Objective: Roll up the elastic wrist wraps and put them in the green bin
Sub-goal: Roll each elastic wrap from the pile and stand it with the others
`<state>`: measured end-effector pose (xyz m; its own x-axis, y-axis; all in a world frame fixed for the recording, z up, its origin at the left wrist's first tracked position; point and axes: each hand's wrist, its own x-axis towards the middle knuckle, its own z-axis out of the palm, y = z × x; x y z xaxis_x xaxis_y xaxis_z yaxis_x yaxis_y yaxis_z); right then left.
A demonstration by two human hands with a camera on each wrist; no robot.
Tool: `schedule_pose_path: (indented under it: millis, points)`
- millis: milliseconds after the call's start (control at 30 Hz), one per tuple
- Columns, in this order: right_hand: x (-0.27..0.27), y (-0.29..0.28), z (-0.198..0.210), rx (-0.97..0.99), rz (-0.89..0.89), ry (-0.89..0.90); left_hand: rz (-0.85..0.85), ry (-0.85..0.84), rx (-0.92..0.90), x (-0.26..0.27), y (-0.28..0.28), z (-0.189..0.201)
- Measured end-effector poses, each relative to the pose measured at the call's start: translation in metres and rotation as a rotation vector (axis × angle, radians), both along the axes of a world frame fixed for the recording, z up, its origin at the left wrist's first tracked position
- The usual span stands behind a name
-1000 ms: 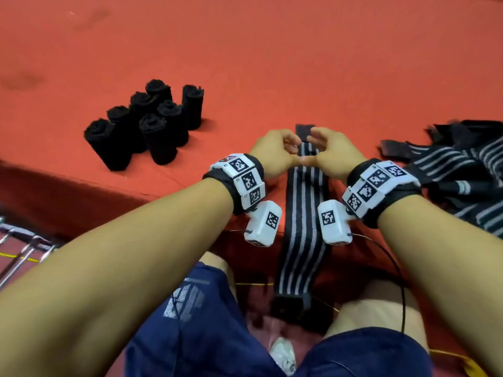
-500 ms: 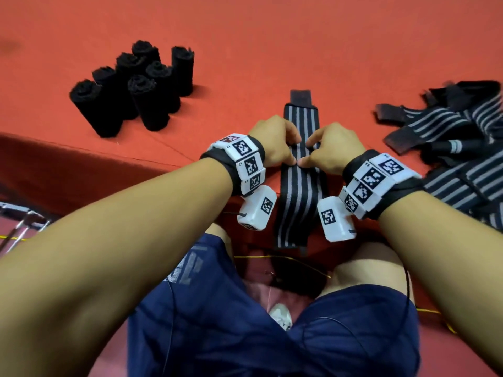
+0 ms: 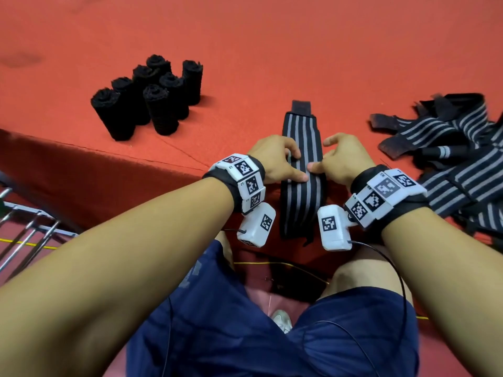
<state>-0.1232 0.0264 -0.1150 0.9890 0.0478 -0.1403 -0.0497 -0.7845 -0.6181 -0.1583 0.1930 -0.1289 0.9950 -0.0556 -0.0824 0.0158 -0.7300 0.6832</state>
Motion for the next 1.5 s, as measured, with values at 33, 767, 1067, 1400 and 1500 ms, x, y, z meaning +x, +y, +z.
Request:
schedule_pose_path:
  millis: [33, 767, 1067, 1400, 1500]
  points:
    - [0.001, -0.001, 0.0, 0.084, -0.041, -0.058, 0.009, -0.026, -0.022, -0.002, 0.001, 0.0]
    - [0.01, -0.002, -0.01, 0.366, -0.144, -0.118, 0.251, -0.042, -0.556, 0.022, -0.001, -0.035]
    - [0.006, -0.004, -0.009, 0.289, -0.007, 0.019, 0.293, -0.085, -0.34, 0.024, 0.0, -0.038]
    - [0.009, -0.012, -0.015, 0.145, 0.005, -0.018, 0.358, -0.13, -0.215, 0.013, -0.011, -0.022]
    - [0.014, -0.009, -0.018, 0.168, -0.037, -0.08, 0.336, -0.179, -0.171, 0.007, -0.015, -0.019]
